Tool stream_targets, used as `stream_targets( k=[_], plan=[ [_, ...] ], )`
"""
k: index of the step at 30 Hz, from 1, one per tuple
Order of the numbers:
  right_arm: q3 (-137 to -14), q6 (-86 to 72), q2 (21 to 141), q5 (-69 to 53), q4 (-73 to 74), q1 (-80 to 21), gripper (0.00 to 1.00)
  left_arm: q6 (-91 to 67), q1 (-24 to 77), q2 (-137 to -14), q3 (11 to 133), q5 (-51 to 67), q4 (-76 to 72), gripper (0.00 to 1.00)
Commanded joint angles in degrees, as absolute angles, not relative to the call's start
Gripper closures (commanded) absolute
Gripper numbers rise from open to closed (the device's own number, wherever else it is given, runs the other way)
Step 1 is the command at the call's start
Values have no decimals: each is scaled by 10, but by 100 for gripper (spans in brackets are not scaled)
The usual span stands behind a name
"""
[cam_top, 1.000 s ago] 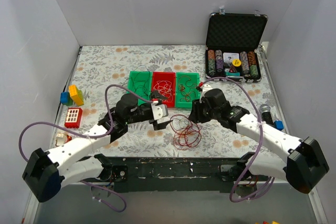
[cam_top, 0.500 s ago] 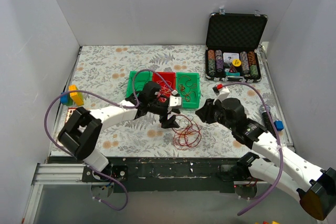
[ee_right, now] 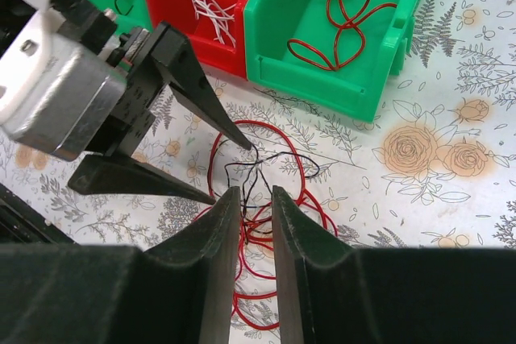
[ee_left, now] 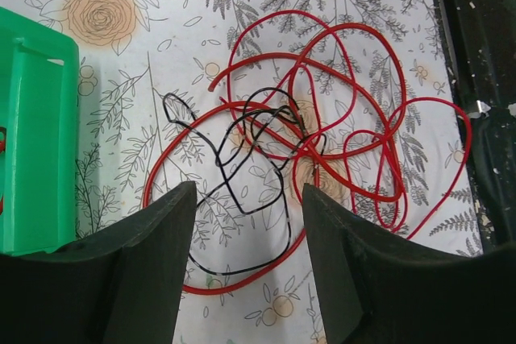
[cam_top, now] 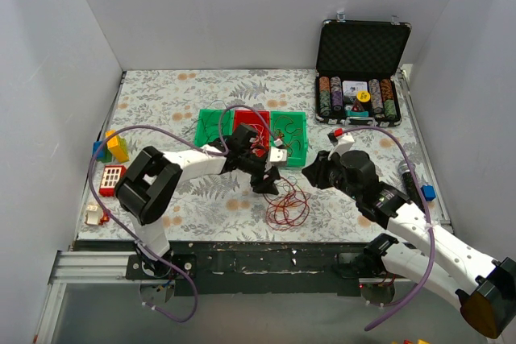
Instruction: Untangle the cables
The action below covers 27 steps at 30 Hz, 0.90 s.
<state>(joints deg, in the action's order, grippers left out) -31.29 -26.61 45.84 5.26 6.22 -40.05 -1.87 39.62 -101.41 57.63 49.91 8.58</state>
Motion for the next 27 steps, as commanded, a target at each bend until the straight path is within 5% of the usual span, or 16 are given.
stream_targets(
  k=[1,5,8,9,13,23,27],
  plan=[
    [-333,-255,457,58,45,-396,71,-3,389,-1028,613,510,95,47],
    [-333,-251,461,58,43,-397,73,16,390,-1045,628,515,108,62],
    [-333,-247,465,57,41,-396,74,22,389,-1045,632,523,112,98],
    [-331,-247,466,55,40,-396,74,24,389,-1044,634,525,116,100],
    [-323,-241,470,38,26,-396,68,27,389,-1016,643,528,147,100],
    [-295,-221,506,-73,-64,-395,22,-33,389,-789,653,522,230,100],
    [-310,-206,528,-106,-77,-396,18,-60,389,-711,643,521,239,100]
  ],
)
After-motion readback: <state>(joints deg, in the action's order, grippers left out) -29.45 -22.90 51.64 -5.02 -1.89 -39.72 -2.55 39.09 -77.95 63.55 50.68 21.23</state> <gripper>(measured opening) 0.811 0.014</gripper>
